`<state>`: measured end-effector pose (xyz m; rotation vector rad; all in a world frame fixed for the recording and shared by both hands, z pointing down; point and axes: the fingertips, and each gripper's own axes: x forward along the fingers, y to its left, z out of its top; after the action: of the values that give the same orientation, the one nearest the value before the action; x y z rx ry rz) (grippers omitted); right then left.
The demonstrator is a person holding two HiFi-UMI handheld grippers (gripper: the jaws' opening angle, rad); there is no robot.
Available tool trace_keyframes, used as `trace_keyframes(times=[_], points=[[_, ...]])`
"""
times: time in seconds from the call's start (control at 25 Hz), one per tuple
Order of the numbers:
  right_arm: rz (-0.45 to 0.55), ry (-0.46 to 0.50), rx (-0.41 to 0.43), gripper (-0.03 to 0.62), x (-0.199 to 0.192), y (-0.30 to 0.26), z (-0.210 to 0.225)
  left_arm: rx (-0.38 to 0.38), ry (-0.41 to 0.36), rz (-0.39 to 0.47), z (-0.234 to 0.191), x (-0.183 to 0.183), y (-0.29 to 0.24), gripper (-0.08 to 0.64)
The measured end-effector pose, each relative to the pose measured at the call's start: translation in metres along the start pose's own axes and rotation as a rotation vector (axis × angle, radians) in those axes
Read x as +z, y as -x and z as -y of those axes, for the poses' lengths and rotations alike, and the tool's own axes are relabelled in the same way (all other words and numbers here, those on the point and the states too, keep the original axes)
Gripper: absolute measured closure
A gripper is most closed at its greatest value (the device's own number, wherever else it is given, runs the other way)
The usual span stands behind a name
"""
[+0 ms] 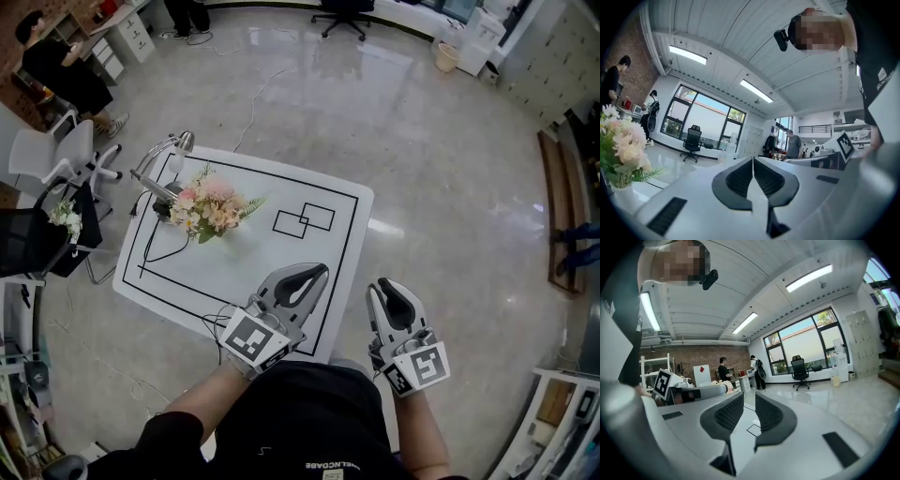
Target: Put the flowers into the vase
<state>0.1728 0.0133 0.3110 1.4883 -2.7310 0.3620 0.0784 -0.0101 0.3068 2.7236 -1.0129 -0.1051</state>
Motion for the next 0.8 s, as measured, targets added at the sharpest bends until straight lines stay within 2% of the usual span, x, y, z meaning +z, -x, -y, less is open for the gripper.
trace_keyframes(times=[0.2,0.8], points=[[0.019,-0.029,-0.032,0.509,0.004,0.019,0.012,0.000,0.007,-0.018,0.014,-0.006,-0.005,0.545],[0.005,-0.053,-0.040,0.509,-0.002,0.014,-0.001,0.006,0.023,-0.024,0.011,-0.004,0.013,0.545]])
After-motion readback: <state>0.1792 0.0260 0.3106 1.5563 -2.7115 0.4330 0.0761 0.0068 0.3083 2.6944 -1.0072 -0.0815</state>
